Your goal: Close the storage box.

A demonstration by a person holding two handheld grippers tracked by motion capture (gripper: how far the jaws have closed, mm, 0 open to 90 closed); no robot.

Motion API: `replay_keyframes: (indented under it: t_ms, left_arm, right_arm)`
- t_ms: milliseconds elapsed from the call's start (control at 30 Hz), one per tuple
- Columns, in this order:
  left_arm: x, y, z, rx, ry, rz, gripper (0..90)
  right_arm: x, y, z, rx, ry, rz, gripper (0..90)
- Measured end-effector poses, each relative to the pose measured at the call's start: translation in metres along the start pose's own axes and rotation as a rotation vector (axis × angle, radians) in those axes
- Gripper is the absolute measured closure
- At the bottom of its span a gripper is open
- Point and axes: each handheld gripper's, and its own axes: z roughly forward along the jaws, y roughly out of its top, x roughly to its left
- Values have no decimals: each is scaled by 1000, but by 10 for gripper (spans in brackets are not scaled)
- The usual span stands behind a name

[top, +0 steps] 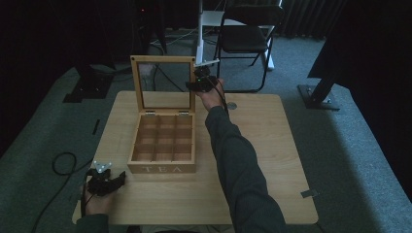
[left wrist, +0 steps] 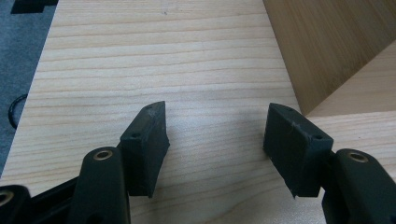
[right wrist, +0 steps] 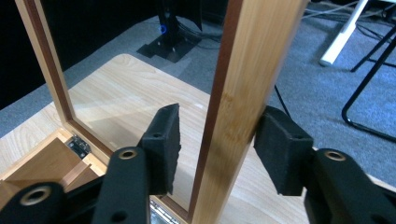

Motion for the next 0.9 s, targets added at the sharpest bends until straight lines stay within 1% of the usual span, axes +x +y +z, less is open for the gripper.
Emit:
replay_keyframes:
  t_ms: [167,200,300,333,400,533,600,633,667,700,767,900]
  left_arm:
    - [-1,1,1,1,2,-2,396]
    - [-1,1,1,1,3,-4,393]
    - [-1,1,1,2,4,-2,390]
    - [-1,1,1,2,4,-2,390]
    - [-1,2,2,6,3,0,388]
    - [-1,3,2,7,3,-2,387]
    - [-1,3,2,7,3,-1,387]
    - [-1,3,2,8,3,-1,387]
    - [-1,3,2,8,3,-1,387]
    - [-1,3,2,8,3,-1,387]
    - [-1,3,2,8,3,-1,387]
    - [-2,3,2,9,5,-3,388]
  right_arm:
    - [2,-1,-7,-23,2,-2,545]
    - [5,-4,-12,-37,-3,-19,557]
    - [10,-9,-18,-57,-11,-45,568]
    - [10,-9,-18,-57,-11,-45,568]
    - [17,-14,-26,-70,-24,-78,570]
    - [24,-22,-35,-102,-19,-80,574]
    - [28,-27,-41,-131,-14,-79,576]
    - [30,-28,-44,-142,-4,-77,589]
    - [31,-29,-47,-148,8,-78,579]
    - [34,-29,-49,-144,13,-80,575]
    - [39,-30,-51,-142,-10,-110,575]
    - [41,-35,-54,-151,1,-91,571]
